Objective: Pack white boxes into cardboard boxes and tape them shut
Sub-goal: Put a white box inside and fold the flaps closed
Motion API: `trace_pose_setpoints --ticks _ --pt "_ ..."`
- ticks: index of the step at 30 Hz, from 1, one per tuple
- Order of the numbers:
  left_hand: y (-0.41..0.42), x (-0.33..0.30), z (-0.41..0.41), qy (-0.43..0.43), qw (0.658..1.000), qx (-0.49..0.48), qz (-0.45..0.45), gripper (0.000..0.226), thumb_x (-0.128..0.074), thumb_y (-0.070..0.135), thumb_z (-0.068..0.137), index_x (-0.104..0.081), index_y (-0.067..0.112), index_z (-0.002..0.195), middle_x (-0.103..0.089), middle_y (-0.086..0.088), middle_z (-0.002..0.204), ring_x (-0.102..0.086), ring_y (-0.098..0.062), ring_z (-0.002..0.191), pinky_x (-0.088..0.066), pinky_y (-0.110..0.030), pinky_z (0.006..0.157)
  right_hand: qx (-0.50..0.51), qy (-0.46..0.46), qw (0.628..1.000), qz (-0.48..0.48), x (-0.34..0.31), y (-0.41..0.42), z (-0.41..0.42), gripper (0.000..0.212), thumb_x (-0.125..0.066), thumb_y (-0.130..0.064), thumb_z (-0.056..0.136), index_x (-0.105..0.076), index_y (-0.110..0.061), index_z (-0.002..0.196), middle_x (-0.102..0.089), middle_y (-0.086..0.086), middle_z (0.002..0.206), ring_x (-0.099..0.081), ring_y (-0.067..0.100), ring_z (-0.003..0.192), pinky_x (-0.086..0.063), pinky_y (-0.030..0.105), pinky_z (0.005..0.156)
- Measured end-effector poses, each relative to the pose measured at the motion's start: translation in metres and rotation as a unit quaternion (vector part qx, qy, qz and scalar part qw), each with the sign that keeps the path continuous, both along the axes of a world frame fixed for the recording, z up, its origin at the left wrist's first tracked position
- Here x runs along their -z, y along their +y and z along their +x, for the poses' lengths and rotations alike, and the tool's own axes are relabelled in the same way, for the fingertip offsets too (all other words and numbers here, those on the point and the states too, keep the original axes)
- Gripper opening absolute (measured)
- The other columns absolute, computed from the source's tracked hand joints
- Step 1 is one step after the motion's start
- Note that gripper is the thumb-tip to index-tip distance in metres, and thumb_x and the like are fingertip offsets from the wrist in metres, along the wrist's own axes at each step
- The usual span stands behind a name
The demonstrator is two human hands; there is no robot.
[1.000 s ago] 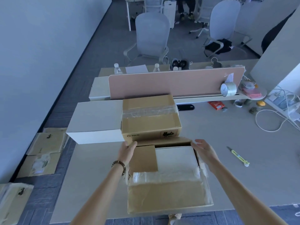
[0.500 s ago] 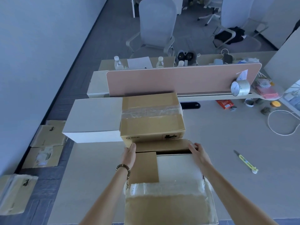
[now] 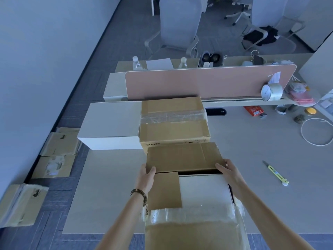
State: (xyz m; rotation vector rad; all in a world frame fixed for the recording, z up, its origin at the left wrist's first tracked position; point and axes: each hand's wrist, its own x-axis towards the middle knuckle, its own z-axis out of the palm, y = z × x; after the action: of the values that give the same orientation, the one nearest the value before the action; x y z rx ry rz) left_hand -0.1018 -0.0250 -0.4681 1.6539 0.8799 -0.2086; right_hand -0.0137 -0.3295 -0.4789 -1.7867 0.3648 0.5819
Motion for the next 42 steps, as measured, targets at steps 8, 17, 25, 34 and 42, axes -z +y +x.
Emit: trace_pose_setpoints --ticks 8,17,25,34,42 --pt "0.008 -0.015 -0.017 -0.063 0.993 -0.045 -0.092 0.044 -0.045 0.051 0.101 -0.056 0.024 0.135 -0.058 0.01 0.135 -0.051 -0.011 0.128 -0.037 -0.035 0.112 0.064 -0.015 0.995 0.079 -0.022 -0.004 -0.01 0.044 -0.037 -0.053 0.104 -0.068 -0.022 0.111 -0.069 -0.004 0.114 -0.057 0.019 0.12 -0.034 0.039 0.111" --pt "0.011 -0.029 -0.054 -0.1 0.992 -0.012 -0.08 0.07 -0.03 0.071 0.095 -0.073 0.014 0.093 -0.073 0.001 0.104 -0.061 -0.019 0.111 -0.042 -0.041 0.1 0.072 -0.021 0.992 0.1 -0.034 -0.018 -0.05 0.109 -0.034 -0.108 0.047 -0.075 -0.026 0.106 -0.069 -0.002 0.121 -0.055 0.015 0.12 -0.024 0.045 0.114" --pt "-0.01 -0.02 -0.087 -0.066 0.968 0.209 0.12 0.07 -0.05 0.074 0.073 -0.049 0.029 0.126 -0.047 0.007 0.13 -0.049 -0.008 0.116 -0.039 -0.025 0.089 -0.02 -0.086 0.995 -0.045 -0.023 -0.031 -0.092 0.055 -0.048 -0.081 0.08 -0.065 -0.041 0.115 -0.067 -0.011 0.12 -0.058 0.018 0.119 -0.043 0.037 0.093" --pt "-0.037 0.005 -0.102 -0.01 0.919 0.232 0.32 0.069 -0.043 0.068 0.09 -0.019 0.038 0.148 -0.03 -0.012 0.152 -0.043 -0.029 0.134 -0.049 -0.043 0.101 -0.093 -0.14 0.963 -0.209 -0.005 -0.019 -0.1 0.054 -0.056 -0.065 0.086 -0.043 -0.046 0.135 -0.054 0.002 0.117 -0.057 0.017 0.094 -0.042 0.035 0.08" --pt "-0.037 0.017 -0.107 -0.019 0.915 0.224 0.336 0.062 -0.01 0.07 0.09 0.003 0.058 0.149 -0.027 -0.015 0.157 -0.061 -0.028 0.117 -0.057 -0.035 0.077 -0.169 -0.162 0.926 -0.296 0.008 -0.024 -0.103 0.06 -0.024 -0.075 0.092 -0.013 -0.061 0.149 -0.05 -0.008 0.131 -0.06 0.023 0.102 -0.044 0.037 0.072"
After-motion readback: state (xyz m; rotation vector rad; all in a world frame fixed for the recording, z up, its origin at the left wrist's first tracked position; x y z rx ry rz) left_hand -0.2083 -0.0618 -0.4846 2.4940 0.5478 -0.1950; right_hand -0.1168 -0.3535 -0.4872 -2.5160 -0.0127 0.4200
